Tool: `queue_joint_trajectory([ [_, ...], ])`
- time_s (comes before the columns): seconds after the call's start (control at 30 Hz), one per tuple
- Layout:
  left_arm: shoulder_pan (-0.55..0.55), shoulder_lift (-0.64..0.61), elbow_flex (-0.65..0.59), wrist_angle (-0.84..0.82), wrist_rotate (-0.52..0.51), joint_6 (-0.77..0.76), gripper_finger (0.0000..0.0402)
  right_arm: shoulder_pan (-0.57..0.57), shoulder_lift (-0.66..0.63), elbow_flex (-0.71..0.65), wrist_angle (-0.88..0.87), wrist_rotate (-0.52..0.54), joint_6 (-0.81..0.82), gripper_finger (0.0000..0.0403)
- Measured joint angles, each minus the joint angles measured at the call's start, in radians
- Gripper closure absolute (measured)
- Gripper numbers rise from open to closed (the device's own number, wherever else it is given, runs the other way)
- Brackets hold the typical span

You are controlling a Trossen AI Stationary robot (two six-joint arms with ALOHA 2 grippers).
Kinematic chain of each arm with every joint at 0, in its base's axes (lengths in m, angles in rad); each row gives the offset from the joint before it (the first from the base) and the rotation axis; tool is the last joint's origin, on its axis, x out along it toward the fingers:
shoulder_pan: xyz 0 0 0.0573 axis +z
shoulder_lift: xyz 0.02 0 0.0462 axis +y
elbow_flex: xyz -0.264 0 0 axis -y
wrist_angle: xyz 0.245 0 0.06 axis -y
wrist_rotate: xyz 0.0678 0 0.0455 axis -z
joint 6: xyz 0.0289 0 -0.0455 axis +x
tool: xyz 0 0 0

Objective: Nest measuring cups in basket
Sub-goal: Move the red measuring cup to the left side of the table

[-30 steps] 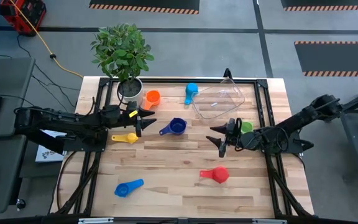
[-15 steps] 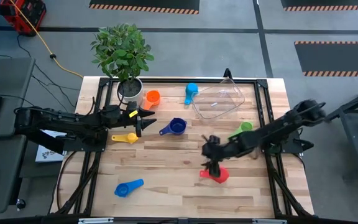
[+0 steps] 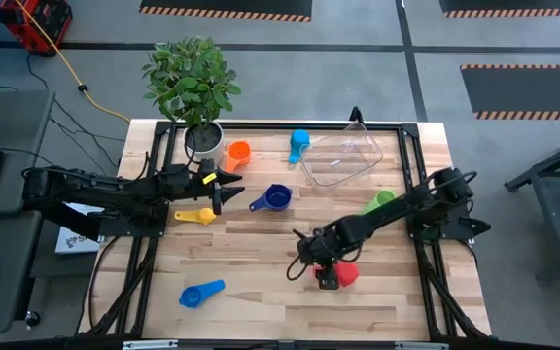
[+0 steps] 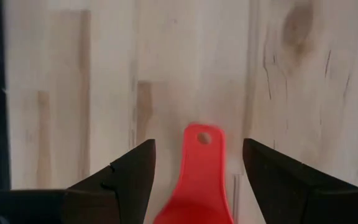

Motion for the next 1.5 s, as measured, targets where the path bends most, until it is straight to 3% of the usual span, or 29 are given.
queue_joint_trajectory([
  [0.4, 0.0, 0.0, 0.0, -0.002, 0.0, 0.0, 0.02, 0.041, 0.086, 0.0, 0.013, 0.086, 0.044, 0.0171],
  [0.9, 0.0, 0.0, 0.0, -0.002, 0.0, 0.0, 0.02, 0.11, 0.09, 0.0, 0.029, 0.289, 0.124, 0.0171],
  [1.17, 0.0, 0.0, 0.0, -0.002, 0.0, 0.0, 0.02, 0.127, 0.09, -0.001, 0.021, 0.295, 0.159, 0.0173],
  [1.5, 0.0, 0.0, 0.0, -0.002, 0.0, 0.0, 0.02, 0.126, 0.09, -0.001, 0.023, 0.323, 0.183, 0.0258],
])
